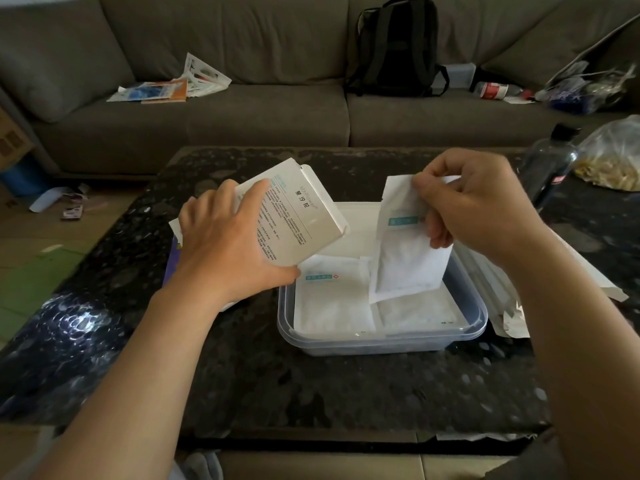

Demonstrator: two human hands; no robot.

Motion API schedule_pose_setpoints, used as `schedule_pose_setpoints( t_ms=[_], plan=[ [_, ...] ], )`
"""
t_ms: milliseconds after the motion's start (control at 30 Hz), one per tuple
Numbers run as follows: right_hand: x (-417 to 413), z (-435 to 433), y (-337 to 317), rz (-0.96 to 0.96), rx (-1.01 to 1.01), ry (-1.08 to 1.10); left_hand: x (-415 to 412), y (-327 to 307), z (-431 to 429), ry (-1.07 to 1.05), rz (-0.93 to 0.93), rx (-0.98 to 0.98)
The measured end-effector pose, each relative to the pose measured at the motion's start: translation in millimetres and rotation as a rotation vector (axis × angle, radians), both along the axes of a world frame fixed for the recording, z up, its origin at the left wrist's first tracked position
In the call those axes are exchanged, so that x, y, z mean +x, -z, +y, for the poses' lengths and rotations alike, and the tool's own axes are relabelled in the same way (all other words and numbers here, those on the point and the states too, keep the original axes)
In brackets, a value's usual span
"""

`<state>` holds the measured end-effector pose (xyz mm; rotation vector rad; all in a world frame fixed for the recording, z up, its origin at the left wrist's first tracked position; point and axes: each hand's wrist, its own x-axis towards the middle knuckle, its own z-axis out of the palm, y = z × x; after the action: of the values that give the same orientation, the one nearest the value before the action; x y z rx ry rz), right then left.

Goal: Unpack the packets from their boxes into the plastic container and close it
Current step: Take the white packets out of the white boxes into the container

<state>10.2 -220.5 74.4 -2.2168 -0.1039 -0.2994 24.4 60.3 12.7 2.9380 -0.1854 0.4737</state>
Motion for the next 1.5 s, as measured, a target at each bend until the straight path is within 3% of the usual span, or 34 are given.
schedule_pose_setpoints(
  t_ms=[133, 400, 733, 900, 1000, 1200, 1400, 1500],
  plan=[
    [2.8, 2.0, 3.7, 0.169, -0.026, -0.009, 0.5, 0.2, 0.1, 0.005, -0.003, 0.000],
    [0.4, -4.4, -7.9, 0.289, -0.041, -0.015, 1.0, -0.3, -2.0, 0.019, -0.005, -0.018],
    [26.5, 10.0, 32.5, 0.328, -0.366, 0.072, -4.4, -0.1, -9.2, 0.044, 0.009, 0.001],
    [27.2, 10.3, 54.3, 0.356, -0.690, 0.103, -2.5, 0.8, -7.1, 0.035, -0.007, -0.015],
    [25.5, 11.4, 59.6, 0.350, -0.765, 0.121, -2.1, 0.7, -6.9, 0.038, -0.011, -0.012],
    [18.5, 19.7, 63.7, 0.332, -0.874, 0.022, -2.3, 0.3, -8.5, 0.051, 0.009, -0.020],
    [5.9, 21.4, 75.7, 0.579, -0.913, -0.279, -3.0, -0.6, -10.1, 0.059, 0.005, -0.030],
    [3.8, 17.3, 88.9, 0.610, -0.950, -0.302, -3.2, -1.5, -11.7, 0.067, 0.002, -0.031]
  ],
)
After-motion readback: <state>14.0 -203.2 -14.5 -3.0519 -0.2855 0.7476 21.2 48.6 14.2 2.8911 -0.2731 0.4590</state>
